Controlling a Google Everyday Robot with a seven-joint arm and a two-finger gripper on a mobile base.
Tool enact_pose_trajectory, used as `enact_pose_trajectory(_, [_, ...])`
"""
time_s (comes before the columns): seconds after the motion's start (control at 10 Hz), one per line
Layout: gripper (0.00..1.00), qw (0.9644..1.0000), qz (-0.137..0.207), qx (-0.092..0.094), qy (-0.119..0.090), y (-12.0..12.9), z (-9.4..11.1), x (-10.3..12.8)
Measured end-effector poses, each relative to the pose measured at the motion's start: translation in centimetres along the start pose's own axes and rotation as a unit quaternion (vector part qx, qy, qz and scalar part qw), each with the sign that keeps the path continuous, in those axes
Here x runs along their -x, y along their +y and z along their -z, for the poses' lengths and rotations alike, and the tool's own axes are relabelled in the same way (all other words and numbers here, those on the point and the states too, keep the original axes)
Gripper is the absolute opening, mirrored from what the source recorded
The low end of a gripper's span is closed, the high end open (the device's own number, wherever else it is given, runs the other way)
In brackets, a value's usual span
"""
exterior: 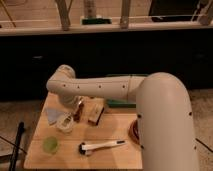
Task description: Place fork in paper cup
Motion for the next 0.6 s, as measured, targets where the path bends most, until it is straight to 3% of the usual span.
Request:
enact_pose_trajectory(0.2, [0.00,1.0000,0.006,-0.003,0.001,-0.7,0.1,-0.3])
enact_pose_trajectory(0.6, [0.00,0.9990,0.043,0.007,-0.007,-2.1,0.9,1.3])
